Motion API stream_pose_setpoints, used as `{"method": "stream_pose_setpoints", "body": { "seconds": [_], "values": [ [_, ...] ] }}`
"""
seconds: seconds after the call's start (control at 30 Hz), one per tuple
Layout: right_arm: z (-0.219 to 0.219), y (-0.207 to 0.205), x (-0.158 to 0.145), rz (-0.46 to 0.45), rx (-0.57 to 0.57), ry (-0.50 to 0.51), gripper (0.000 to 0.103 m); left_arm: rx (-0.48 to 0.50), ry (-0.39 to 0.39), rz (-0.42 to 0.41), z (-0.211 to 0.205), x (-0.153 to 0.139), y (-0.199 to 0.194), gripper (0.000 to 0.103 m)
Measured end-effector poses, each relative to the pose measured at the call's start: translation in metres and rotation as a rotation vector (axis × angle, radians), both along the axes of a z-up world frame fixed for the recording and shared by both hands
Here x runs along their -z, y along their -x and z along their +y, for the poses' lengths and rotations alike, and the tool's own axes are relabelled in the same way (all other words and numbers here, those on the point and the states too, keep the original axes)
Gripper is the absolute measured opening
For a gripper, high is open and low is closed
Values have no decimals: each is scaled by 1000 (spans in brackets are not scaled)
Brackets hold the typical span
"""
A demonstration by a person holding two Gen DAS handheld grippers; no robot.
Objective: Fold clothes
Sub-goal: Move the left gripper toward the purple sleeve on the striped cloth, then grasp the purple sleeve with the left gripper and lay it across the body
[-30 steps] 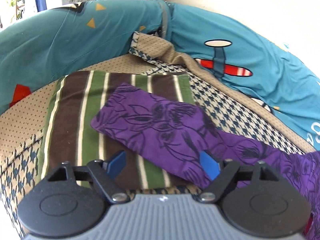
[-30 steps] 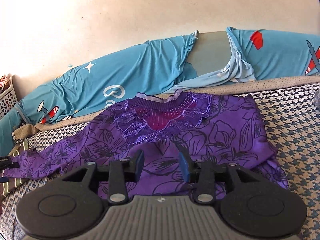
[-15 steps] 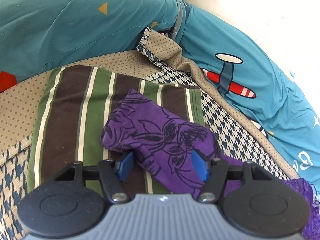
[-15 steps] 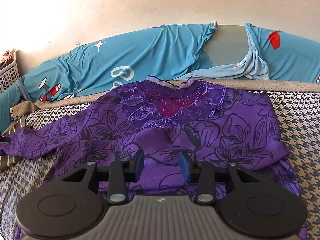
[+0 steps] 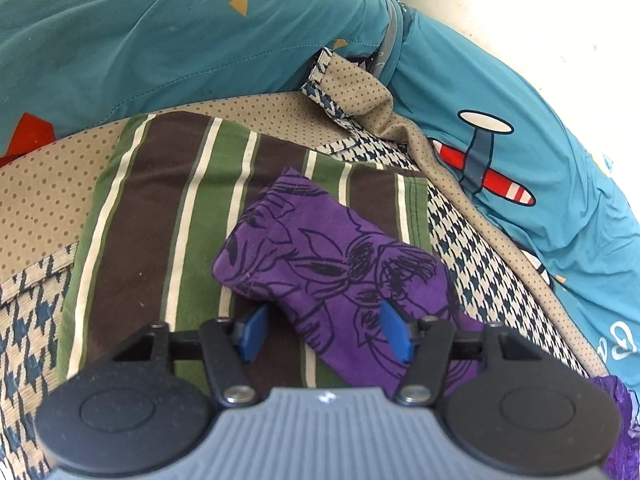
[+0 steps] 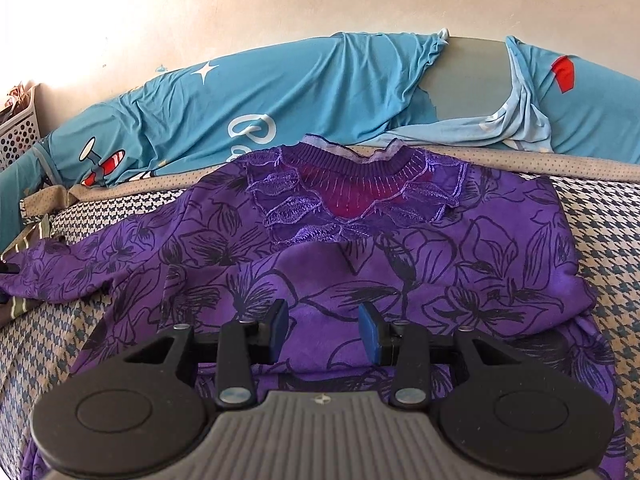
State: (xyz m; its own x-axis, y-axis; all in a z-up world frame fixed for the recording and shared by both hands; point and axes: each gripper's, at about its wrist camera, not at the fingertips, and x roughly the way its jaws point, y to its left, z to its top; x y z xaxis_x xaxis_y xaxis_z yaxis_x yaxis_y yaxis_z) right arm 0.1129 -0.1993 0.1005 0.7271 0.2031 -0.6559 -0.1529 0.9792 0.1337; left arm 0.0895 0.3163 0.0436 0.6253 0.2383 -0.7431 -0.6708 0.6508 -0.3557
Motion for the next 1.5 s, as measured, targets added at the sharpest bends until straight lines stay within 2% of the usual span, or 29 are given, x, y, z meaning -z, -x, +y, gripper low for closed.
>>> {"method": "stream_pose_setpoints", "body": {
  "seconds": [0.03,0.1,0.2,0.37,0.5,0.6,0.8,1.03,1.13,1.23,1.27,1.3,1.33,1.37,1.43,1.5],
  "values": [
    [0,0,0,0,0,3,38,-3,-3,0,0,0,-1,34],
    [0,0,0,0,1,6,38,-19,3,-6,1,0,0,14],
    [-1,-1,0,3,5,6,38,-35,20,-29,4,-1,3,5],
    [-1,-1,0,-3,11,6,38,38,-44,-76,-17,-15,-2,5],
    [-1,-1,-1,-10,15,4,38,133,-18,-132,-46,-21,-13,4],
    [-1,0,-1,-13,16,1,38,213,-35,-161,-77,-21,-22,4],
    [-4,-1,0,-13,26,-3,38,382,4,-178,-143,-15,-42,4],
    [-7,-3,0,-17,39,-7,38,634,16,-155,-227,-7,-47,5],
    [-7,-5,0,-23,40,-17,38,742,39,-130,-252,-9,-44,7],
    [-8,-5,-2,-32,34,-55,38,833,13,-89,-273,-5,-38,10],
    [-9,-6,-3,-35,31,-75,38,857,11,-72,-278,-3,-36,20],
    [-10,-6,-3,-37,28,-99,38,873,16,-56,-282,-1,-35,37],
    [-11,-7,-4,-38,24,-122,38,890,20,-41,-285,2,-34,44],
    [-11,-8,-4,-35,19,-148,38,904,22,-28,-288,3,-33,49],
    [-11,-11,-3,-25,10,-207,38,919,5,-22,-290,2,-30,50],
    [-10,-13,-1,-13,-5,-259,38,932,-19,-20,-291,0,-26,56]
  ]
}}
